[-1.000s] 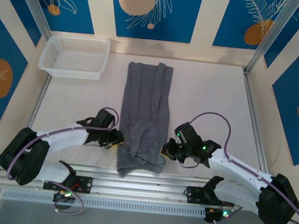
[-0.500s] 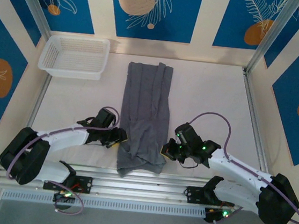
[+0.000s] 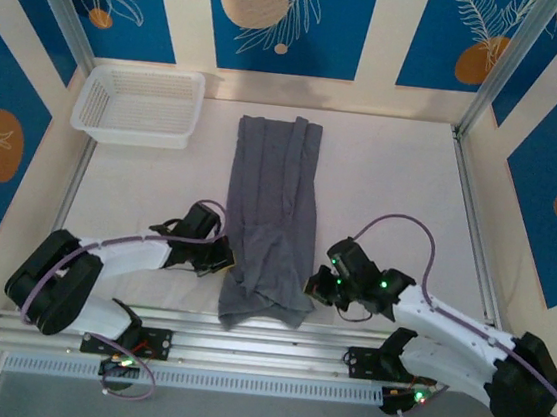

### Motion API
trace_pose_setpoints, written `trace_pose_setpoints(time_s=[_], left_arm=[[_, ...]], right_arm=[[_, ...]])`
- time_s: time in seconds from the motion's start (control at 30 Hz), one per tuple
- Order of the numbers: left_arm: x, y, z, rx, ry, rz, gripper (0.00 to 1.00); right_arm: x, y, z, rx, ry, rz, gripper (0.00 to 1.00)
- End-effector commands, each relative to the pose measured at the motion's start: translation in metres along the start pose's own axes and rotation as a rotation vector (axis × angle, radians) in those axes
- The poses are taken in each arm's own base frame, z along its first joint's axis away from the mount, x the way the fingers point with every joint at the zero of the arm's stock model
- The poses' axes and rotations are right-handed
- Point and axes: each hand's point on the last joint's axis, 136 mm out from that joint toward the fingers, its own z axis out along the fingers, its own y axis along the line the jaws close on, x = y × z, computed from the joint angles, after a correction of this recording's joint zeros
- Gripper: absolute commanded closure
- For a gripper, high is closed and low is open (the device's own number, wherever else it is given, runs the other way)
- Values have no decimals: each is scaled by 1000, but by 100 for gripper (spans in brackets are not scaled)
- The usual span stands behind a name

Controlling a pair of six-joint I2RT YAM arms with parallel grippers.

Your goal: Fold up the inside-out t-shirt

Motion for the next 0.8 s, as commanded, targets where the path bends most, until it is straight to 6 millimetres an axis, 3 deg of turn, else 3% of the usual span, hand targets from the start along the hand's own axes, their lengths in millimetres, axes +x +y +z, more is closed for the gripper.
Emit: trace_pose_setpoints(time_s=[0.0,0.13,0.37,0.57,0.77], left_arm=[[17,6,-12,5,18,40,100],[16,7,-27,15,-38,49,100],[-11,-29,-49,85,-149,60,100],[-57,-64,-69,180,-271,43,100],[-120,-107,-76,207,-335,110,100]], right_arm=[[9,-20,-16,37,-61,-7,100],[3,-21,-34,-40,-158,0,100],[-34,18,-59,-128,-302,-75,100],[-93,64,-77,-193,-375,-118,100],[-162,113,-96,-222,-457,-202,100]])
